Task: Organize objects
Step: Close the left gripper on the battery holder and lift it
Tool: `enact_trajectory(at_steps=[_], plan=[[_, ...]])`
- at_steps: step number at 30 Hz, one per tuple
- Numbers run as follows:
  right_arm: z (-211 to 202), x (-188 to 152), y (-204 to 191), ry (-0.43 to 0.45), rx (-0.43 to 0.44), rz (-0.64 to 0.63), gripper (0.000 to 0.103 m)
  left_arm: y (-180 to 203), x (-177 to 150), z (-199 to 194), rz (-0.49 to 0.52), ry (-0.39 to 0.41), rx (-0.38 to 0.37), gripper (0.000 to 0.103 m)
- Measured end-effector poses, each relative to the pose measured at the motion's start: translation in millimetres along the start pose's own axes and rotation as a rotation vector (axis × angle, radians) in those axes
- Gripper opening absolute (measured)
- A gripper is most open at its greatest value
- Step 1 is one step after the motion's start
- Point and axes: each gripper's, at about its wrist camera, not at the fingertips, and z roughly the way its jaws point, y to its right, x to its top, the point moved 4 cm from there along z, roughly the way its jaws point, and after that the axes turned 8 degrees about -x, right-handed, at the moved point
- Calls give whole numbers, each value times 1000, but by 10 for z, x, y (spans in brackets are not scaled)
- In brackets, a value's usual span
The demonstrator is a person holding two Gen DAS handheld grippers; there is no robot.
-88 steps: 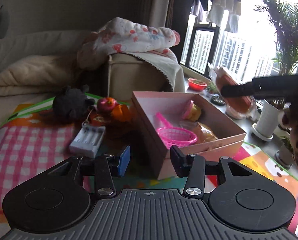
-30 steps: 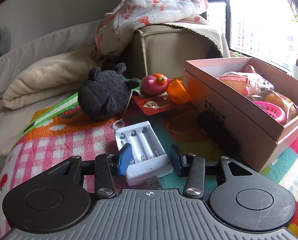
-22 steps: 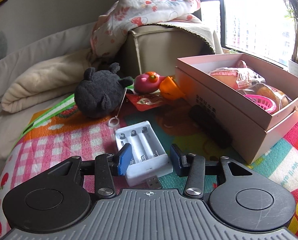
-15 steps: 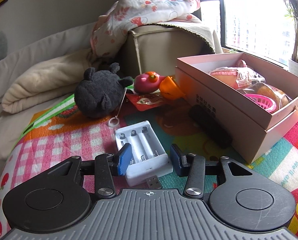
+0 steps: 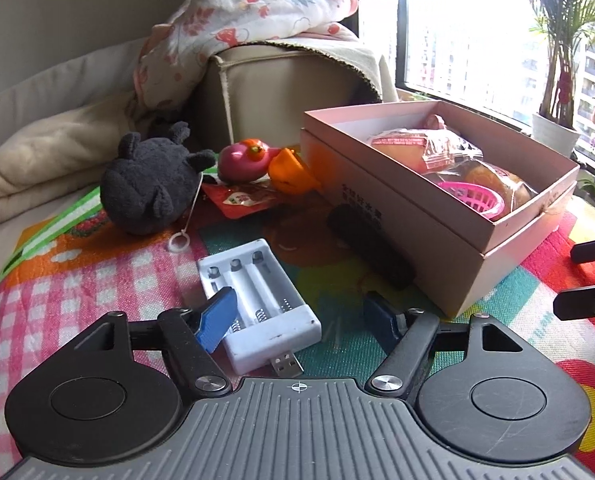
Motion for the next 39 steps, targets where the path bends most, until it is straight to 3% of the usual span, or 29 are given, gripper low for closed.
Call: enact_trajectory(at_steps=[5, 9, 15, 26, 28, 29, 30, 33, 34, 35, 39], plan=[[-4, 0, -1, 0, 1, 1, 103, -23, 20, -60, -63, 39, 13, 74], [-6, -3, -2, 1, 0, 1, 103, -1, 68, -197, -75, 107, 134, 74], [-4, -3, 3, 1, 1, 1, 103, -107, 83, -146, -177, 66, 168, 74], [10, 5, -1, -6, -4, -6, 103, -137, 43, 24, -219, 19, 183, 73], [22, 17, -9, -19, -8, -12, 103, -165, 30, 34, -238, 18, 188, 69], [28, 17, -23, -22, -17, -17, 103, -173, 27, 19, -240, 27, 192, 56], [37, 19, -51, -28, -31, -34, 103, -191, 19, -7, -255, 31, 193, 53], [96, 61, -181, -84, -72, -148, 103, -263, -41, -150, -319, 29, 172, 52], [96, 100, -224, -107, -50, -173, 103, -279, -71, -217, -319, 31, 167, 52], [55, 162, -258, -100, -23, -176, 103, -290, -107, -292, -311, 32, 166, 52], [-246, 722, -607, 93, -12, -251, 103, -386, -254, -594, -309, 38, 176, 52]])
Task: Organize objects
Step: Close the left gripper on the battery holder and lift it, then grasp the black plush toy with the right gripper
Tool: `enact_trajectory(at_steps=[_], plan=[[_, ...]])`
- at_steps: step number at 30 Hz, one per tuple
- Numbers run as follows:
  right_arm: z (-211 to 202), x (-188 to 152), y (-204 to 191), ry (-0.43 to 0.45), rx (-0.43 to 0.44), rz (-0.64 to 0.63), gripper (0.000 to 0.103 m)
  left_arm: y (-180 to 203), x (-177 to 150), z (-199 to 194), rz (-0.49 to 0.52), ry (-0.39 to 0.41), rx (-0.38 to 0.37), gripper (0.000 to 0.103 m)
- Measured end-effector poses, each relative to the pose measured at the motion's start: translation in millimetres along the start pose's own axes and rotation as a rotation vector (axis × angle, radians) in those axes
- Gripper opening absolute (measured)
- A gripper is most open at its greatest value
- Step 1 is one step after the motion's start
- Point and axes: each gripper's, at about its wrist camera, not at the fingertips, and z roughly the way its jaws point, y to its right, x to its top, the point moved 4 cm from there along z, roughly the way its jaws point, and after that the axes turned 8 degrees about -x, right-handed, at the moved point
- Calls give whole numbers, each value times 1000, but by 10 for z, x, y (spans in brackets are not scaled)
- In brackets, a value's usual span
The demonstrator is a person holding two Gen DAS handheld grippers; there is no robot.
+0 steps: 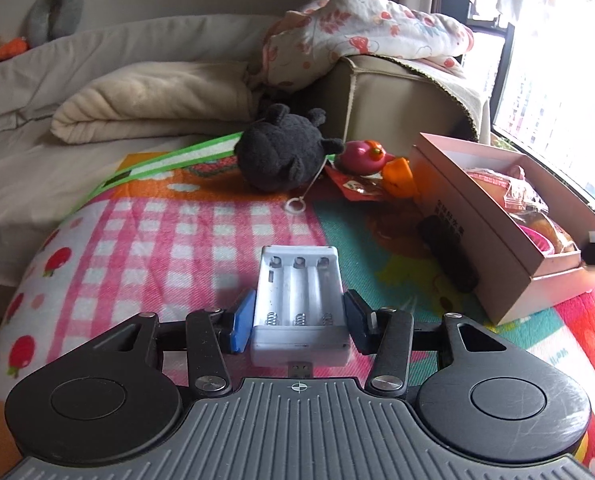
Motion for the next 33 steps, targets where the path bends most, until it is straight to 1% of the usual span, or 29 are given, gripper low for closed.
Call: enact_trajectory(at_steps=[1, 3, 5, 7, 9, 11, 13, 16, 18, 19, 20, 22, 24, 26, 29, 33], plan=[[8, 189, -89, 22, 4, -21, 103, -54, -13, -59, -11, 6, 1, 52], [145, 531, -312, 21, 24, -62, 103, -162, -34, -172, -34, 20, 7, 52], [396, 792, -587, 2, 30, -121, 103, -249, -49, -244, -54, 24, 13, 52], [752, 977, -935, -41, 23, -179, 103, -330, -57, -287, -69, 23, 9, 52], [1073, 1069, -1270, -57, 11, -235, 103, -406, -65, -311, -83, 24, -2, 52], [1332, 1085, -1566, -39, -10, -296, 103, -453, -71, -327, -85, 26, 0, 52], [1600, 1117, -1800, -38, -35, -330, 103, -481, -81, -340, -84, 26, -4, 52], [1948, 1147, -2005, -53, -96, -340, 103, -509, -107, -352, -92, 25, -13, 52], [2120, 1131, -2056, -96, -118, -343, 102, -531, -132, -348, -103, 22, -19, 52], [2156, 1124, -2047, -108, -125, -338, 90, -539, -143, -344, -107, 21, -22, 52], [2155, 1114, -2036, -117, -124, -334, 84, -544, -151, -344, -107, 20, -23, 52], [2035, 1104, -1984, -111, -95, -318, 83, -543, -159, -351, -107, 18, -21, 52], [1818, 1099, -1903, -91, -70, -308, 83, -526, -143, -353, -106, 16, -20, 52], [1530, 1099, -1821, -63, -35, -304, 83, -483, -132, -370, -103, 14, -24, 52], [979, 1076, -1617, -11, 37, -289, 83, -386, -120, -416, -86, 14, -28, 52], [222, 939, -1225, 43, 115, -248, 83, -209, -95, -500, -61, 16, -42, 52]])
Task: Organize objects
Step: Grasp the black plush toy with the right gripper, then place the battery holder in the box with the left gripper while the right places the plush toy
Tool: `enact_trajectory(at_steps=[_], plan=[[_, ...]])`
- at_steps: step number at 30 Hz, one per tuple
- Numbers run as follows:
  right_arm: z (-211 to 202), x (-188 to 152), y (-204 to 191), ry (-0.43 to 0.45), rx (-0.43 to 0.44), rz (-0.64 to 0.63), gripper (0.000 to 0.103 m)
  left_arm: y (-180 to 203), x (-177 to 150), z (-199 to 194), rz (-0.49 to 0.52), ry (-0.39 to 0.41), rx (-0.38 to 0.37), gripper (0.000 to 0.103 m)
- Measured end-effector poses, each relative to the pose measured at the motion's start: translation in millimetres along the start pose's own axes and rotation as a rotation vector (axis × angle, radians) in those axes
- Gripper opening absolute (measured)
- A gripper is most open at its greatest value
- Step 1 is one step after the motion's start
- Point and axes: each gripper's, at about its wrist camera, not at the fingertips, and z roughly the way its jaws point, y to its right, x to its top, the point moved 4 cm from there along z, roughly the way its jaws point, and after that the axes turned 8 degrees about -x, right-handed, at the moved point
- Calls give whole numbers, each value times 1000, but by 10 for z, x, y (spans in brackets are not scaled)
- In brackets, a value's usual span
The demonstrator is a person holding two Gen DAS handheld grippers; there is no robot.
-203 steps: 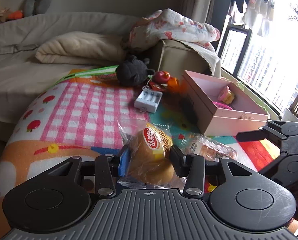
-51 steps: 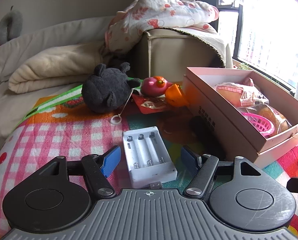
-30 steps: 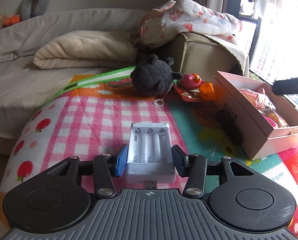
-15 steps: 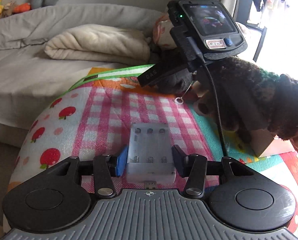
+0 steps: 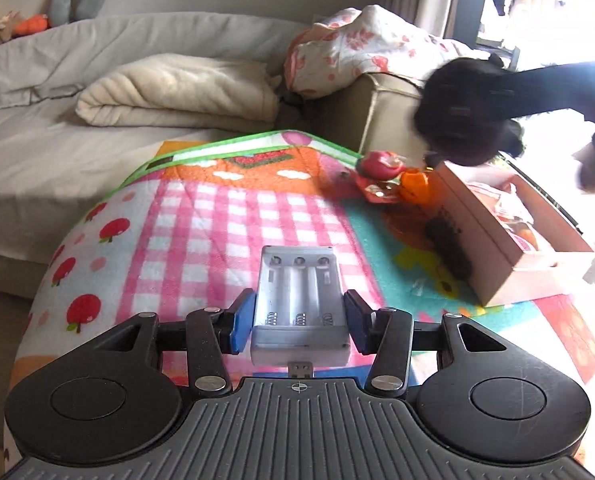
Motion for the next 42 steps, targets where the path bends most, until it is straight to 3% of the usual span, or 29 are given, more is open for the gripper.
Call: enact_trajectory(at_steps=[6, 12, 16, 21, 23, 25, 28, 32, 36, 42], plan=[[-1001, -730, 427, 21, -26, 56, 83, 381, 25, -96, 31, 2, -63, 52], [-1381, -1584, 804, -48, -148, 138, 83, 1030, 312, -93, 109, 44, -146, 52], [-1490, -1801, 1074, -15, -208, 205, 83, 1451, 633, 47, 141, 88, -201, 53], [-1538, -1844, 1232, 47, -203, 242, 83, 1796, 1014, 479, 116, 203, -286, 55], [-1533, -1854, 1265, 53, -196, 259, 84, 1848, 950, 848, 163, 144, -244, 53], [-1515, -1864, 1318, 55, -194, 279, 83, 1793, 828, 1067, 138, 62, -233, 51], [-1510, -1881, 1403, 64, -201, 294, 83, 1620, 706, 1008, 55, 70, -271, 51], [-1414, -1779, 1550, 54, -218, 317, 83, 1459, 577, 727, 109, 103, -245, 51], [-1361, -1421, 1656, 127, -213, 340, 83, 1266, 410, 485, 116, 122, -219, 51], [-1039, -760, 1785, 215, -96, 449, 87, 1035, 322, 471, 43, 85, -200, 51]])
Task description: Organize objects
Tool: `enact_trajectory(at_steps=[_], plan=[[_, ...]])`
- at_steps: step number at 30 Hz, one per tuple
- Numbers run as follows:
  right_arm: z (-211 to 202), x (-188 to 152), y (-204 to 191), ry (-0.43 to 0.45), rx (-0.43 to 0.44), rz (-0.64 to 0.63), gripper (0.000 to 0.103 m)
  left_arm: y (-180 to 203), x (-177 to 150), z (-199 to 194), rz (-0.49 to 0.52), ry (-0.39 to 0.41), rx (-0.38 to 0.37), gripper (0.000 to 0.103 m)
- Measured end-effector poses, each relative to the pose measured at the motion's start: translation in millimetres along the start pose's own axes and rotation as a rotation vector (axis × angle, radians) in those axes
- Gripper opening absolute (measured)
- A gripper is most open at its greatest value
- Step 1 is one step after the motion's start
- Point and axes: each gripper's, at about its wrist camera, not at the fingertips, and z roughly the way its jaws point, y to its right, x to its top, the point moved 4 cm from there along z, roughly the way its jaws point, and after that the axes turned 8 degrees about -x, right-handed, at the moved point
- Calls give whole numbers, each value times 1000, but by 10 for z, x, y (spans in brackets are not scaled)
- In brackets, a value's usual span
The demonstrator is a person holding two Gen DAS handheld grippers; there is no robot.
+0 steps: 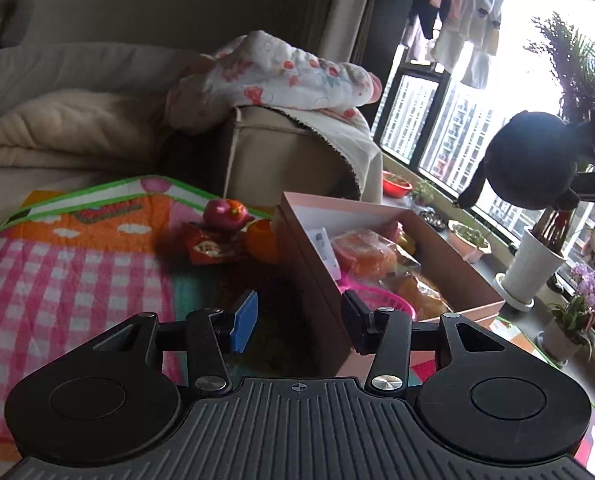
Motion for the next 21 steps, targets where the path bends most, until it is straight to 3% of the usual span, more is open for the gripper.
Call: enact_trajectory(at_steps=[3, 6, 15, 21], plan=[[238, -13, -26, -47, -25, 42, 95, -88, -47, -56, 10, -21, 20, 51], [225, -222, -4, -66, -43, 38, 99, -198, -114, -59, 4, -48, 35, 51], [-12, -1257, -47, -134, -133, -55, 101, -219, -201, 210, -35, -98, 14, 51], [168, -1604, -61, -190, -165, -41, 101, -190, -30, 538, -5, -97, 35, 51]])
